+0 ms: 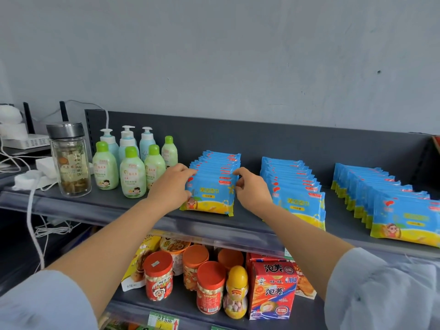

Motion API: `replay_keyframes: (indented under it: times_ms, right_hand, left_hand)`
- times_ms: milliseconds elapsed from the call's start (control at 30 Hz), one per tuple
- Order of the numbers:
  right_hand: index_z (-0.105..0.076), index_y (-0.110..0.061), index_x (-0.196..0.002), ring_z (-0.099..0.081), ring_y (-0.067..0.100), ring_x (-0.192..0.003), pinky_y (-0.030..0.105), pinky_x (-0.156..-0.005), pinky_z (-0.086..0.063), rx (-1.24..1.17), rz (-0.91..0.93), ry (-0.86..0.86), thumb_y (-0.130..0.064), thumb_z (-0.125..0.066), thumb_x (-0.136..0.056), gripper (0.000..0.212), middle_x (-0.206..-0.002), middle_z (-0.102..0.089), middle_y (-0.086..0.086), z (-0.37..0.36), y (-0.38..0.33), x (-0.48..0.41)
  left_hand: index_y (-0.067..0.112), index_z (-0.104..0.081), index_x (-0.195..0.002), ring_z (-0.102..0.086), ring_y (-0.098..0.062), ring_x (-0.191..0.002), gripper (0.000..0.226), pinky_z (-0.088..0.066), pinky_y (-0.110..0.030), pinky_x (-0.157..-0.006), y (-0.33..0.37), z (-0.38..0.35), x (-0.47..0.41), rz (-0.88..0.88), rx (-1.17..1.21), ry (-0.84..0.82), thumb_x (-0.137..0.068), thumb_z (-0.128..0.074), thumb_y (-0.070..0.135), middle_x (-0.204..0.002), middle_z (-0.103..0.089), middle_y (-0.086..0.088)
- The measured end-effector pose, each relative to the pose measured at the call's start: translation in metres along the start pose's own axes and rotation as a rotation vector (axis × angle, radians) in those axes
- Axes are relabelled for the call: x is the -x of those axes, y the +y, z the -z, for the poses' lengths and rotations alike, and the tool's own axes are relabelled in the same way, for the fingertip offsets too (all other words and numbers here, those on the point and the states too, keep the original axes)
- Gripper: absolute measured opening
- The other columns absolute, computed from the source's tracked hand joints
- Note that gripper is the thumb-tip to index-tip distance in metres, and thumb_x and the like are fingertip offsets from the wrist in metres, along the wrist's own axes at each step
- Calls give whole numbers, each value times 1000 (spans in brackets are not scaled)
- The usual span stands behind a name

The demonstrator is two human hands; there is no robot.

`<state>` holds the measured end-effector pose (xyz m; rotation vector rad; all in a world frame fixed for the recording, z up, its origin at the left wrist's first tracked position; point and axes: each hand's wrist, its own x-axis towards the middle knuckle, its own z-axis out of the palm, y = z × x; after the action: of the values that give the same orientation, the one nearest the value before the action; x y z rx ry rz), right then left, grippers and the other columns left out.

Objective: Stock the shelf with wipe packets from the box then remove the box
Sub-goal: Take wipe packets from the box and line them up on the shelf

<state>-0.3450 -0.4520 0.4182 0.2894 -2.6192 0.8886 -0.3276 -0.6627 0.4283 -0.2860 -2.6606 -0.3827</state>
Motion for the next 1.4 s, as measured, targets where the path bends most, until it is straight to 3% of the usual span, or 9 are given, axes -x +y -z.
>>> replay_keyframes:
  times_ms: [300,667,833,1067,1400]
  right_hand:
    - [-39,-19,-139,-59,22,-105,37,-87,-52,121,9,14,-7,-55,-93,51,-117,-61,5,7,-4,10]
    - [-39,-20,-141,-51,25,-117,37,-87,-47,374,48,131,-21,-57,-92,52,-128,-52,3,54,5,50]
    - [-42,-21,-138,-47,23,-121,37,-87,-46,482,-49,194,-26,-56,-93,48,-130,-51,1,90,33,85]
    - [-42,-17,-135,-47,26,-117,37,-88,-44,639,-181,219,-31,-59,-91,49,-125,-51,6,153,83,148]
    - [-46,-17,-130,-44,29,-119,35,-86,-41,759,-412,60,-25,-58,-87,45,-126,-46,9,242,185,292]
  left_hand:
    - [18,-37,-145,-28,-18,-138,63,-30,-34,-110,9,3,2,-64,-129,43,-88,-65,23,-150,-33,2]
    - [16,-51,-130,-42,-20,-127,44,-36,-34,-98,70,1,-5,-243,-170,87,-88,-61,23,-133,-53,0]
    - [17,-44,-139,-37,-22,-133,51,-35,-37,-106,125,-8,4,-346,-151,36,-91,-61,25,-142,-45,0]
    - [17,-49,-130,-45,-22,-122,42,-43,-38,-95,214,-25,29,-472,-148,37,-89,-58,19,-130,-54,-1]
    - [19,-41,-139,-38,-21,-131,50,-40,-37,-100,370,-78,114,-586,-23,-90,-92,-57,28,-139,-46,-1]
